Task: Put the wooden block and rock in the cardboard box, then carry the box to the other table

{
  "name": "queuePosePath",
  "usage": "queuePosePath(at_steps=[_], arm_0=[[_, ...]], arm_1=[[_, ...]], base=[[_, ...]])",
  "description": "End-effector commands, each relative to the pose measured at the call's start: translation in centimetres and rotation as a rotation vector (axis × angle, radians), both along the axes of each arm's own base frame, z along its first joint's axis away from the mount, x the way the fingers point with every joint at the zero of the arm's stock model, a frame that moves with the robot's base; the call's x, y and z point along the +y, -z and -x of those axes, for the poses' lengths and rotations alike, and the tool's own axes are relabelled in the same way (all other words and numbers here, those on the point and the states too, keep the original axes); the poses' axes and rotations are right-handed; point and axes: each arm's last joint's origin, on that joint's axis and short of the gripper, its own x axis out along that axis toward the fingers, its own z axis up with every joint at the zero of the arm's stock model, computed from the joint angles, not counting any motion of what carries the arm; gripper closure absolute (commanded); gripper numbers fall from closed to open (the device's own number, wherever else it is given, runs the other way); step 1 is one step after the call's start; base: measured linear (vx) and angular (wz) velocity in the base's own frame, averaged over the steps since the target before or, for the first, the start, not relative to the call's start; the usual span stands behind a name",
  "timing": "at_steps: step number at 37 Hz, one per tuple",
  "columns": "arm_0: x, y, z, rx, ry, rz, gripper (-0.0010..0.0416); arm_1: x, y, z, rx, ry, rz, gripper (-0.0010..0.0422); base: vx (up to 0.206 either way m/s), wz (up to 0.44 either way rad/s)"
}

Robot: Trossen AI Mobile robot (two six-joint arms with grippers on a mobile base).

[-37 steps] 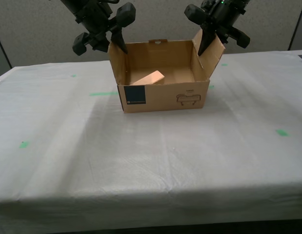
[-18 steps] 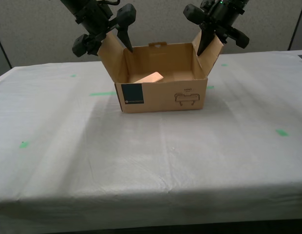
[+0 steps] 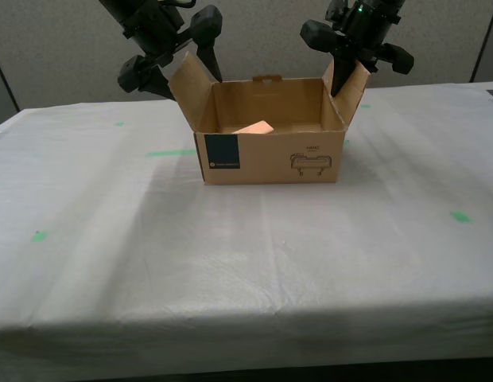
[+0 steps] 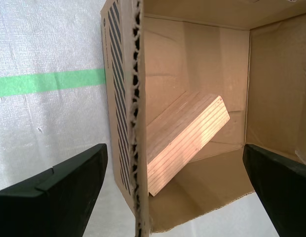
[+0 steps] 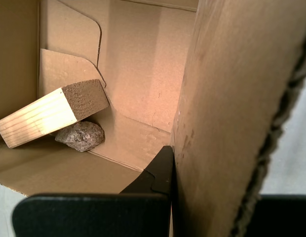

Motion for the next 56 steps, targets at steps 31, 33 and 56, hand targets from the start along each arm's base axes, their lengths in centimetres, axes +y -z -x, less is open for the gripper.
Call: queuePosePath(at_steps=[31, 33, 56], arm_0=[[0.1, -2.9, 1.1, -0.038, -0.021, -0.025, 0.0405], [0.2, -2.9, 1.2, -0.029, -0.013, -0.044, 0.0405], [0.2, -3.0, 0.9, -0.064, -0.004, -0.019, 0.0031]], arm_1=[[0.1, -0.1, 0.4, 0.038, 0.0, -0.009, 0.0037], [0.1, -0.1, 0.4, 0.038, 0.001, -0.009, 0.0037], [0.1, -0.1, 0.4, 0.037, 0.001, -0.009, 0.0037]], base=[[0.0, 0.0], [0.0, 0.0], [0.0, 0.0]])
